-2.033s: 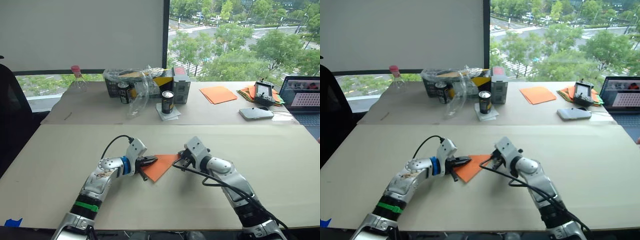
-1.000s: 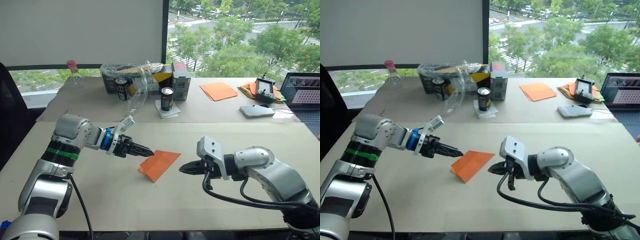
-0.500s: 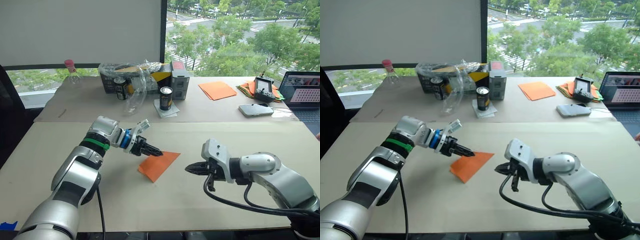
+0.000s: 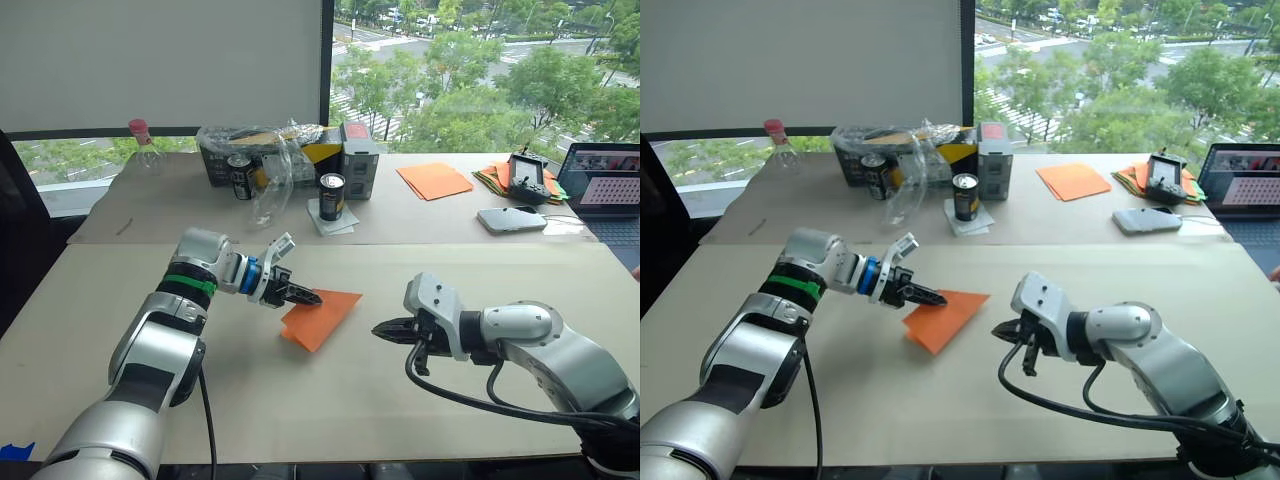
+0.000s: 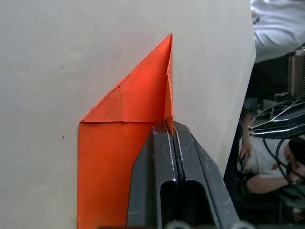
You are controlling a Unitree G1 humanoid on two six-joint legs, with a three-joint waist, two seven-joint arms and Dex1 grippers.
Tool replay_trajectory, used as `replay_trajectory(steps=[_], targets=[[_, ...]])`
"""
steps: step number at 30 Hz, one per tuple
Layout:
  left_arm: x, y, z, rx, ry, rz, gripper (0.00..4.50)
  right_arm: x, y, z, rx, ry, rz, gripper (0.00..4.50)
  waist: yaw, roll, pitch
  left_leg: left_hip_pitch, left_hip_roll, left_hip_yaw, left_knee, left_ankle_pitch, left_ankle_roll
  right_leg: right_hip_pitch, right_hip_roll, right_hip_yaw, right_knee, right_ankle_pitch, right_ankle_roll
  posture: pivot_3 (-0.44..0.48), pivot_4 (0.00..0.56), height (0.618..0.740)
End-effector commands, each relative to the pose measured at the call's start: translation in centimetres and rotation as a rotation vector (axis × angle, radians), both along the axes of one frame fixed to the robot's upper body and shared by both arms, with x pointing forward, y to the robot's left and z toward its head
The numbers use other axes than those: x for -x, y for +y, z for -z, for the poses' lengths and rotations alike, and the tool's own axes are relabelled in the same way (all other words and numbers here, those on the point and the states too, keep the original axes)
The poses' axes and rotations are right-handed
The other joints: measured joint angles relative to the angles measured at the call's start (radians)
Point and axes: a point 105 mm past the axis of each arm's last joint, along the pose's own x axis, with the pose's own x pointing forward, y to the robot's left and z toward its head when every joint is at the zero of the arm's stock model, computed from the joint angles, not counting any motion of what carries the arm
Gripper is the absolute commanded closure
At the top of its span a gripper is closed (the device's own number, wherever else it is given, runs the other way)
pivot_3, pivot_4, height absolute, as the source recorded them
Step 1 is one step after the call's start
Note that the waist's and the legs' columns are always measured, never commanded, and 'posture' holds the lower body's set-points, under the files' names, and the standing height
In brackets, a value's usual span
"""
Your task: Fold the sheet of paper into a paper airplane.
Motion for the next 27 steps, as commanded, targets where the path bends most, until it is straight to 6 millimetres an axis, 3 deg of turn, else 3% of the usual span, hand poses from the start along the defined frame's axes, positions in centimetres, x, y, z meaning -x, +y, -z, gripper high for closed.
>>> replay_trajectory(steps=[1,6,10,12,19,25,27], targets=[[-0.2,-0.1,-3.0,0.094,0.03,-0.088,4.48,-1.0,-0.4,-1.8,0.016,-0.106,0.02,4.5,0.0,0.0,0.0,0.0,0.0,0.0,0.001,0.0,0.0,0.0,0.0,0.0,0.0,0.0,0.0,0.0,0.15,0.67],[-1.3,-0.3,-3.1,0.176,0.055,-0.238,4.48,-3.7,-2.8,-2.8,0.085,-0.213,0.161,4.5,0.004,0.0,0.0,0.0,0.0,0.0,0.003,0.002,-0.004,0.0,0.0,0.0,0.002,0.0,0.0,0.0,0.15,0.67],[-1.5,-2.1,-0.5,0.166,0.067,-0.428,4.48,-6.6,-5.3,-4.9,0.065,-0.32,0.35,4.5,0.016,0.0,0.0,0.0,0.0,0.0,0.004,0.004,-0.008,0.001,-0.003,0.0,0.002,0.001,0.001,0.0,0.15,0.67],[-1.4,-2.9,-0.3,0.19,0.081,-0.509,4.48,-7.1,-5.8,-5.4,0.061,-0.349,0.39,4.5,0.025,-0.001,0.0,-0.002,0.0,0.001,0.006,0.004,-0.007,0.001,-0.003,0.001,0.002,0.001,0.002,0.0,0.15,0.67],[0.0,-4.4,1.3,0.147,0.143,-0.636,4.48,-8.0,-6.1,-6.2,0.044,-0.395,0.444,4.5,0.024,-0.004,0.002,-0.013,0.002,0.003,0.014,0.005,-0.011,-0.011,0.0,0.003,0.007,0.004,0.0,0.0,0.15,0.67],[0.7,-6.2,1.0,0.224,0.215,-0.608,4.48,-7.7,-5.0,-5.7,0.038,-0.383,0.417,4.5,0.032,-0.004,0.002,-0.015,0.0,0.003,0.016,0.005,-0.01,-0.011,0.0,0.002,0.007,0.005,0.003,0.0,0.15,0.67],[1.0,-6.6,1.0,0.237,0.226,-0.588,3.95,-7.7,-4.6,-5.6,0.034,-0.38,0.406,4.5,0.031,-0.004,0.002,-0.015,-0.001,0.003,0.016,0.005,-0.01,-0.011,-0.001,0.002,0.007,0.005,0.003,0.0,0.15,0.67]])
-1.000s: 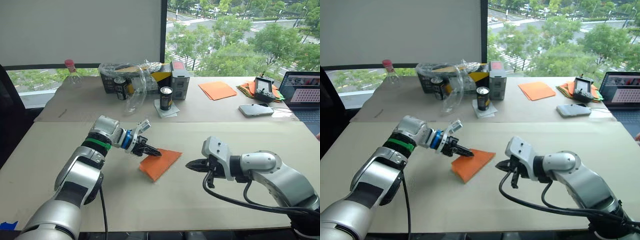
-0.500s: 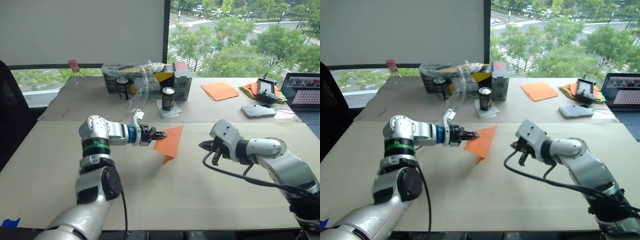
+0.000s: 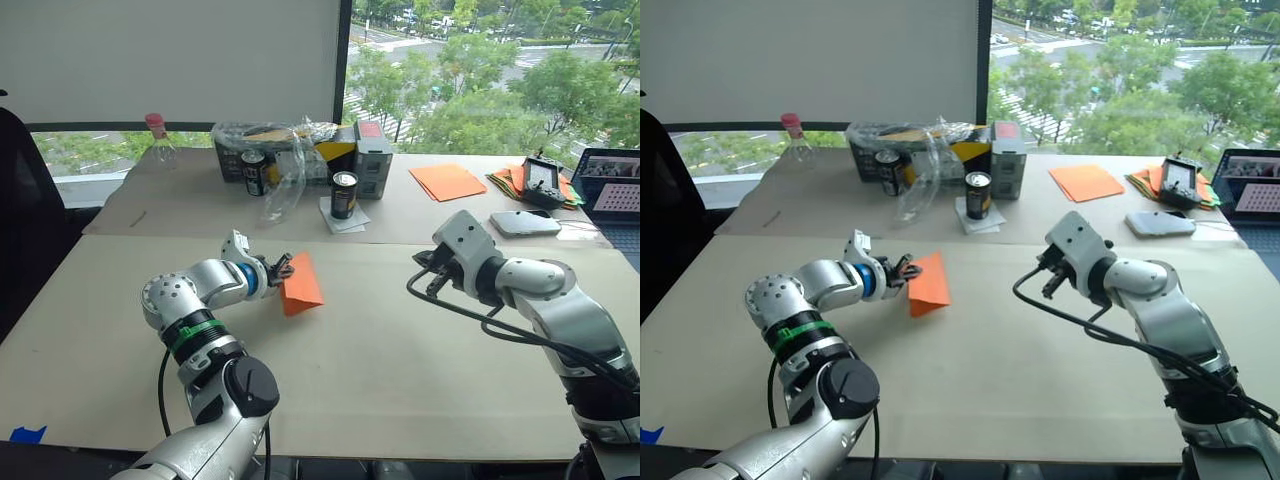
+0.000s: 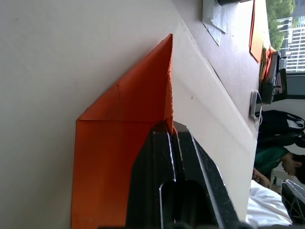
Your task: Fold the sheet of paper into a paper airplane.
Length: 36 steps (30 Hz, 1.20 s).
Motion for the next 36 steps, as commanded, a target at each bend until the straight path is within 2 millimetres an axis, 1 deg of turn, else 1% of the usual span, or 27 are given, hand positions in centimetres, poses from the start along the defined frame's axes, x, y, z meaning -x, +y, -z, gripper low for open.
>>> replay_trajectory(steps=[1,4,7,11,12,13,14,15,16,17,18,19,21,22,23,24,25,26,29,30,32,33,36], targets=[[2.8,-9.5,0.8,0.188,0.05,0.237,3.64,0.3,0.8,-1.5,0.006,-0.067,-0.027,4.5,-0.001,0.0,0.0,0.0,0.0,0.0,0.0,0.0,0.0,0.0,0.0,0.0,0.0,0.0,0.0,0.0,0.15,0.67],[3.0,-9.3,0.7,0.185,0.047,0.248,2.65,0.4,1.3,-1.4,0.004,-0.065,-0.047,4.5,-0.004,0.0,0.0,0.0,0.0,0.0,0.0,0.0,0.0,0.0,0.0,0.0,0.0,0.0,0.0,0.0,0.15,0.67],[2.7,-8.0,0.5,0.162,0.037,0.231,1.69,0.8,2.8,-1.1,-0.017,-0.052,-0.115,4.5,-0.005,0.0,0.0,0.0,0.0,0.0,0.0,0.0,0.0,0.0,0.0,0.0,0.001,0.0,0.0,0.0,0.15,0.67],[1.4,-4.2,-0.8,0.122,-0.007,0.166,0.28,1.6,5.7,-0.3,-0.11,-0.003,-0.203,4.5,-0.009,0.0,0.0,0.0,0.001,0.0,0.0,0.0,0.0,-0.001,0.001,0.001,0.003,0.0,0.0,0.0,0.15,0.67],[1.2,-2.8,-1.0,0.108,-0.021,0.152,0.04,1.7,6.5,-0.3,-0.191,0.026,-0.206,4.5,-0.01,0.0,0.0,0.0,0.001,0.0,0.0,0.0,0.0,-0.002,0.001,0.001,0.005,0.0,0.0,0.0,0.15,0.67],[1.1,-2.0,-1.2,0.099,-0.028,0.146,0.04,1.7,7.1,-0.2,-0.246,0.047,-0.207,4.5,-0.012,0.0,0.0,0.0,0.001,0.0,0.001,0.0,-0.001,-0.002,0.001,0.002,0.005,0.0,0.0,0.0,0.15,0.67],[0.9,-0.2,-1.1,0.068,-0.031,0.123,0.04,1.7,7.8,0.3,-0.298,0.093,-0.2,4.5,-0.012,0.0,0.0,0.001,0.001,0.001,0.001,0.0,-0.001,-0.002,0.001,0.003,0.007,0.0,0.0,0.0,0.15,0.67],[0.8,1.0,-1.1,0.046,-0.031,0.109,0.04,1.7,8.2,0.7,-0.328,0.126,-0.194,4.5,-0.018,0.0,0.0,0.001,0.001,0.001,0.001,0.001,-0.001,-0.003,0.001,0.003,0.008,0.0,0.0,0.0,0.15,0.67],[0.9,3.3,-1.0,-0.009,-0.034,0.082,0.04,1.6,9.4,0.9,-0.405,0.146,-0.184,4.5,-0.021,0.0,0.0,0.001,0.001,0.001,0.002,0.001,-0.002,-0.005,0.002,0.003,0.012,0.0,0.0,0.0,0.15,0.67],[1.1,5.0,-1.2,-0.048,-0.047,0.074,0.04,1.6,10.4,1.3,-0.424,0.165,-0.193,4.5,-0.032,0.0,0.0,0.0,0.001,0.001,0.003,0.001,-0.002,-0.007,0.002,0.004,0.012,0.0,0.0,0.0,0.15,0.67],[1.4,6.3,-1.6,-0.079,-0.07,0.084,0.04,1.7,11.4,1.6,-0.448,0.187,-0.198,4.5,-0.041,0.0,0.0,0.0,0.002,0.001,0.002,0.002,-0.003,-0.008,0.003,0.005,0.014,0.0,-0.001,0.0,0.15,0.67],[1.8,7.2,-1.9,-0.122,-0.092,0.102,0.01,1.7,12.2,1.5,-0.482,0.199,-0.204,4.21,-0.044,0.0,-0.001,-0.001,0.002,0.002,0.002,0.002,-0.004,-0.012,0.004,0.007,0.016,0.0,-0.002,0.0,0.15,0.67],[2.4,8.0,-2.4,-0.189,-0.124,0.147,0.0,1.9,13.0,1.3,-0.522,0.217,-0.215,3.5,-0.037,0.0,-0.001,-0.006,0.002,0.002,0.004,0.003,-0.006,-0.02,0.004,0.007,0.024,0.0,-0.002,0.0,0.15,0.67],[2.8,8.5,-2.5,-0.226,-0.136,0.171,0.0,2.1,13.8,1.3,-0.526,0.226,-0.23,3.3,-0.03,0.001,-0.001,-0.006,0.001,0.001,0.004,0.003,-0.006,-0.02,0.003,0.007,0.024,0.0,-0.002,0.0,0.15,0.67],[3.4,9.1,-2.6,-0.3,-0.154,0.201,0.0,2.3,14.6,1.5,-0.524,0.237,-0.243,2.89,-0.028,0.001,-0.001,-0.006,0.0,0.001,0.004,0.003,-0.005,-0.02,0.002,0.006,0.025,0.0,-0.002,0.0,0.15,0.67],[3.9,9.4,-2.6,-0.351,-0.163,0.228,0.0,2.4,15.2,1.7,-0.522,0.244,-0.251,2.61,-0.032,0.001,-0.002,-0.006,0.0,0.001,0.005,0.002,-0.005,-0.019,0.002,0.006,0.025,0.0,-0.002,0.0,0.15,0.67],[4.5,10.0,-2.2,-0.432,-0.164,0.253,0.0,2.5,15.9,2.2,-0.492,0.249,-0.259,2.19,-0.033,0.001,-0.002,-0.006,-0.001,0.001,0.006,0.002,-0.005,-0.02,0.002,0.006,0.026,0.0,-0.002,0.0,0.15,0.67],[4.8,10.3,-2.0,-0.485,-0.167,0.273,0.0,2.5,16.3,2.6,-0.471,0.251,-0.263,1.88,-0.035,0.001,-0.002,-0.006,-0.001,0.001,0.006,0.002,-0.004,-0.019,0.002,0.006,0.028,0.0,-0.002,0.0,0.15,0.67],[5.0,10.5,-2.3,-0.627,-0.352,0.323,0.0,2.3,17.6,3.4,-0.451,0.25,-0.266,0.83,-0.038,0.001,-0.002,-0.006,0.0,0.002,0.006,0.002,-0.005,-0.02,0.002,0.006,0.027,-0.001,-0.004,0.0,0.15,0.67],[5.6,10.2,-2.0,-0.656,-0.376,0.387,0.0,2.2,17.9,3.5,-0.446,0.245,-0.265,0.83,-0.042,0.001,-0.002,-0.006,0.0,0.002,0.006,0.002,-0.005,-0.021,0.002,0.006,0.028,-0.002,-0.006,0.0,0.15,0.67],[6.6,10.0,-1.6,-0.627,-0.399,0.476,0.0,1.9,18.3,3.4,-0.447,0.232,-0.259,0.83,-0.041,0.001,-0.002,-0.006,0.001,0.003,0.005,0.002,-0.006,-0.021,0.002,0.006,0.029,-0.005,-0.01,0.0,0.15,0.67],[6.7,10.0,-1.8,-0.593,-0.416,0.482,0.0,1.7,18.5,3.5,-0.44,0.217,-0.253,0.83,-0.041,0.001,-0.002,-0.006,0.001,0.002,0.005,0.002,-0.006,-0.022,0.002,0.005,0.029,-0.006,-0.012,0.0,0.15,0.67],[7.2,10.5,-1.4,-0.645,-0.446,0.534,0.0,0.8,18.7,3.6,-0.449,0.165,-0.213,0.83,-0.046,0.001,-0.002,-0.005,0.003,0.001,0.004,0.001,-0.005,-0.022,0.005,0.004,0.029,-0.006,-0.013,0.0,0.15,0.67]])
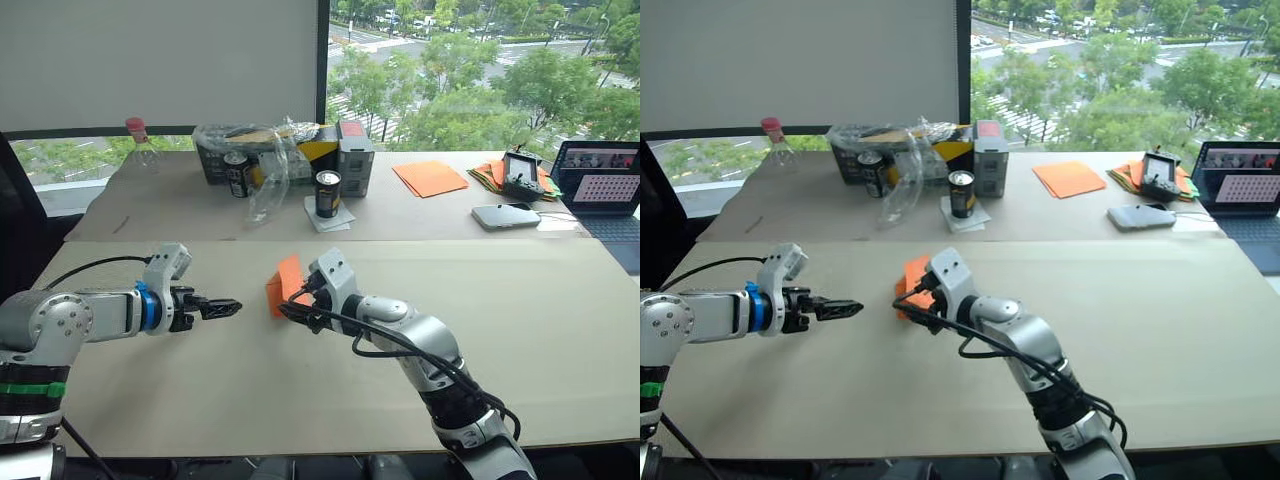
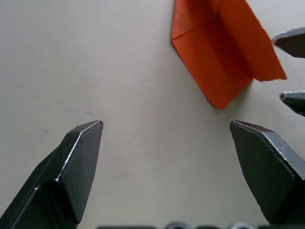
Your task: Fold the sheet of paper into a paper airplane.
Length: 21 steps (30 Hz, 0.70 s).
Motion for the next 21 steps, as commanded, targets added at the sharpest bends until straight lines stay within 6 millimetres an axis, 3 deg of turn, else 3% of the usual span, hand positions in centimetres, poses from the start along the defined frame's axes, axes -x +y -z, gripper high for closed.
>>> replay_trajectory(steps=[1,4,5,11,15,21], targets=[[0.4,-0.1,-0.9,-0.053,-0.084,0.088,0.0,-0.6,0.7,-1.5,-0.027,-0.107,0.022,0.83,-0.007,0.0,0.0,0.0,0.0,0.0,-0.001,0.0,0.0,0.0,0.001,0.0,0.0,0.0,0.0,0.0,0.15,0.67],[0.5,-0.2,-1.2,-0.05,-0.123,0.122,0.0,-0.6,0.9,-1.1,-0.014,-0.122,0.008,0.83,-0.014,0.0,0.0,0.001,0.0,0.0,-0.002,0.0,-0.001,0.0,0.001,0.0,0.0,0.0,0.0,0.0,0.15,0.67],[0.5,-0.2,-1.1,-0.065,-0.13,0.134,0.0,-0.6,1.0,-1.1,-0.014,-0.128,0.005,1.07,-0.016,0.0,0.0,0.001,0.0,0.0,-0.002,0.0,-0.001,0.0,0.001,0.0,0.0,0.0,0.0,0.0,0.15,0.67],[0.1,1.8,-0.1,-0.172,-0.125,0.134,0.0,-0.3,1.1,-1.6,0.005,-0.175,-0.037,3.13,-0.023,0.0,0.0,0.001,0.001,0.0,-0.005,0.0,0.0,-0.001,0.001,0.0,0.0,0.0,0.0,0.0,0.15,0.67],[-0.6,1.6,-0.3,-0.163,-0.147,0.137,0.0,-0.4,0.1,-1.5,0.088,-0.25,-0.097,4.42,-0.021,0.0,0.0,0.001,0.001,0.0,-0.004,-0.001,0.001,-0.001,0.002,0.0,0.0,0.0,0.0,0.0,0.15,0.67],[-1.0,1.0,-0.1,-0.152,-0.169,0.178,0.0,-0.5,-2.3,-3.1,0.23,-0.459,-0.224,4.47,-0.02,0.0,0.0,0.001,0.001,-0.001,-0.004,-0.002,0.003,0.0,0.002,-0.001,-0.001,0.0,0.0,0.0,0.15,0.67]])
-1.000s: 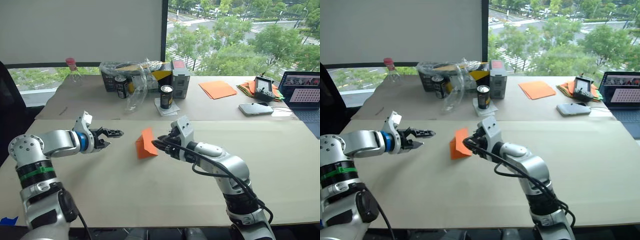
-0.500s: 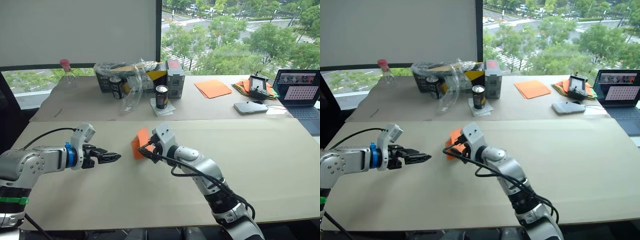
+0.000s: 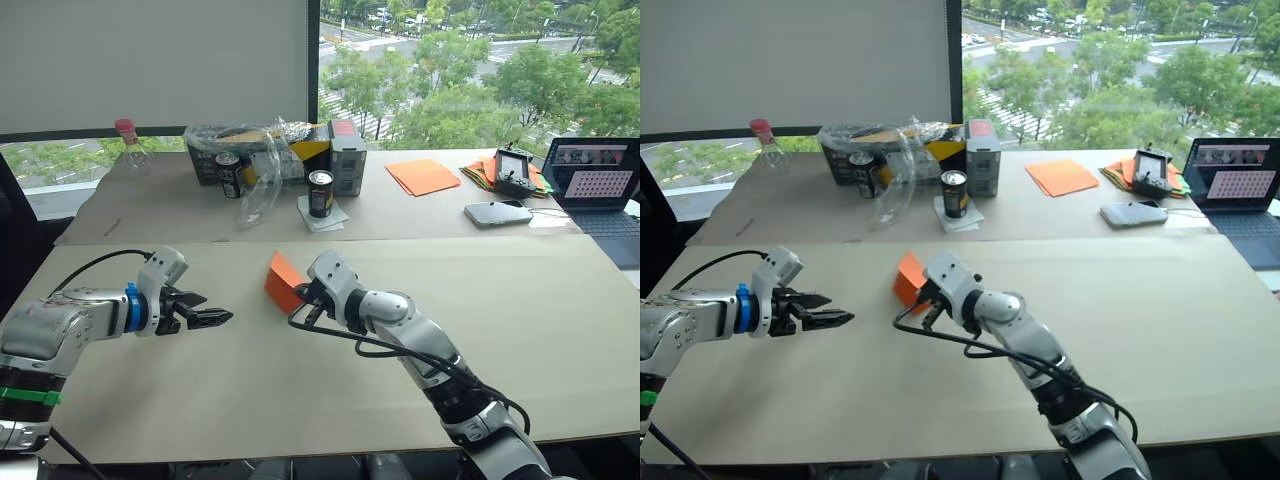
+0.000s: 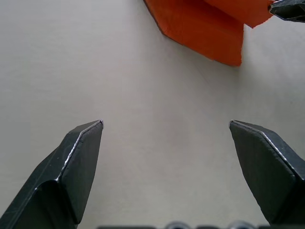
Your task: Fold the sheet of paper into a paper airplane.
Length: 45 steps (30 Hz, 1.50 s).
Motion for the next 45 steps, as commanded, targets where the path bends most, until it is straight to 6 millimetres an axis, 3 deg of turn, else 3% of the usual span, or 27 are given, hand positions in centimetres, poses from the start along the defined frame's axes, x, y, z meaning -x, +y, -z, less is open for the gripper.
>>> replay_trajectory(steps=[1,6,10,18,24,28,33,34,42,45], targets=[[-0.2,-0.3,-0.4,-0.02,-0.043,0.053,0.0,0.6,-0.4,-2.8,0.063,-0.208,-0.136,4.47,-0.001,0.0,0.0,0.0,0.0,0.0,0.0,0.0,0.0,0.0,0.0,0.0,0.0,0.0,0.0,0.0,0.15,0.67],[0.2,-1.2,0.0,-0.039,-0.155,0.183,0.0,2.7,-2.6,-2.3,0.196,-0.296,-0.341,4.47,-0.003,0.0,0.0,0.0,0.001,0.0,0.0,0.0,0.0,0.0,0.0,0.0,0.0,0.0,0.0,0.0,0.15,0.67],[-1.2,-0.1,0.3,-0.084,-0.211,0.142,0.0,4.7,-5.1,-0.5,0.316,-0.353,-0.512,4.47,0.004,0.0,0.0,0.0,0.0,0.0,0.0,-0.001,0.002,0.001,-0.001,-0.001,-0.002,0.0,0.0,0.0,0.15,0.67],[-1.2,-2.0,-1.7,0.066,-0.219,0.232,0.0,4.7,-8.9,2.4,0.54,-0.531,-0.661,4.47,0.002,0.0,0.0,0.0,0.0,0.001,0.002,-0.002,0.003,0.002,-0.001,-0.001,-0.001,0.0,0.0,0.0,0.15,0.67],[0.0,-3.9,-2.1,0.137,-0.192,0.34,0.0,3.4,-9.8,2.7,0.595,-0.596,-0.664,4.47,-0.003,0.0,0.0,0.0,0.001,0.001,0.002,-0.001,0.002,0.001,-0.001,-0.001,0.0,-0.001,0.0,0.0,0.15,0.67],[0.3,-5.1,-2.1,0.157,-0.178,0.395,0.0,4.0,-9.1,2.8,0.56,-0.652,-0.684,4.47,-0.001,0.0,0.0,0.0,0.0,0.001,0.002,-0.001,0.002,0.001,-0.001,0.0,0.0,-0.001,0.0,0.0,0.15,0.67],[0.0,-5.7,-1.7,0.124,-0.171,0.433,0.0,4.4,-9.4,3.0,0.541,-0.58,-0.683,4.47,0.005,0.0,0.0,0.0,0.0,0.001,0.003,-0.001,0.003,0.002,-0.001,-0.001,0.001,-0.001,0.0,0.0,0.15,0.67],[-0.1,-5.8,-1.7,0.126,-0.173,0.433,0.0,4.5,-9.4,2.8,0.533,-0.585,-0.681,3.89,0.005,0.0,0.0,0.0,0.0,0.001,0.004,-0.002,0.003,0.002,-0.001,-0.001,0.001,-0.001,0.0,0.0,0.15,0.67],[-0.9,-6.5,-1.8,0.123,-0.179,0.476,0.0,5.7,-10.0,-1.0,0.437,-0.586,-0.53,1.18,0.005,0.0,0.0,-0.001,0.0,0.001,0.005,-0.002,0.003,0.002,-0.001,-0.001,0.001,-0.001,0.0,0.0,0.15,0.67],[-1.4,-7.0,-2.3,0.135,-0.204,0.497,0.0,6.6,-9.6,-1.3,0.383,-0.534,-0.455,1.18,0.009,0.0,0.0,-0.001,0.001,0.001,0.005,-0.002,0.003,0.002,-0.001,-0.001,0.001,-0.001,0.0,0.0,0.15,0.67]])
